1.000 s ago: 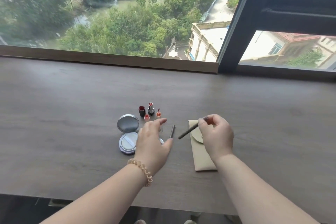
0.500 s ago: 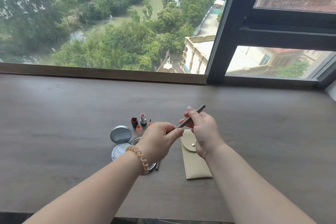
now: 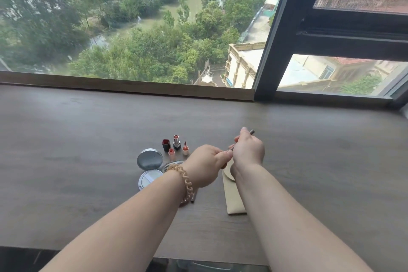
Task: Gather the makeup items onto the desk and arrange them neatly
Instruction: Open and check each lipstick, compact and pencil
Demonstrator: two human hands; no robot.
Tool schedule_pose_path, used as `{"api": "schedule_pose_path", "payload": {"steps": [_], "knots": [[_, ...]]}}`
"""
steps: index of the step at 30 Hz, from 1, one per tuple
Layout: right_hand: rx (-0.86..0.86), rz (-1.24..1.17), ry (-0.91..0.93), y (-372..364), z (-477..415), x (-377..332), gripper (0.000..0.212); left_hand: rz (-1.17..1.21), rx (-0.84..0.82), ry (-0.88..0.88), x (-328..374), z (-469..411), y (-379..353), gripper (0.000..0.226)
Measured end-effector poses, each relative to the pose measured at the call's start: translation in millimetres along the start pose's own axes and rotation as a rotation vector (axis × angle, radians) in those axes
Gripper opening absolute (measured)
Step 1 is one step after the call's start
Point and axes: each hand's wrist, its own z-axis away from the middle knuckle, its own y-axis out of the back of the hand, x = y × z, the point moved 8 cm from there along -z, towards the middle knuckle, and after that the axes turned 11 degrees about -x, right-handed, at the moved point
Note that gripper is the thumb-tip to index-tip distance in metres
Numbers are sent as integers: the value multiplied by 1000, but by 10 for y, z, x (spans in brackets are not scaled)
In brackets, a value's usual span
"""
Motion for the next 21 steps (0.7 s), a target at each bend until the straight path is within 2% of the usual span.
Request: {"api": "schedule_pose_path", "payload": {"steps": [3,5,7,9,10,12,14,18,19,21], "knots": [[69,-22,-53,96,-62,-30,37,63,-3,-20,38,9,42,47],[236,28,-106,566,-226,-131,24,99,-47,-43,-58,161,57,49],[402,9,-89,1221,-418,-341,15,151,-2,-8,-357,415,156,50],[524,-91,-49,1709,-559,-450,30,231,88,92,-697,574,322,49],[530,-101,-37,1783,-608,-411,38,241,130,136,-822,575,367,48],[471,22,-21,1648,-632,-239,46,144,119,198,-909,459,305,44],[327,109,67,1321,-566,-51,43,57,48,248,-873,265,100,39],[-136,326,256,545,-389,368,13,39,19,338,-979,-6,-132,24],[-225,502,322,392,-322,472,8,31,25,358,-1004,-49,-168,21],[-286,908,480,208,-156,652,15,-12,10,384,-1058,-142,-252,20]]}}
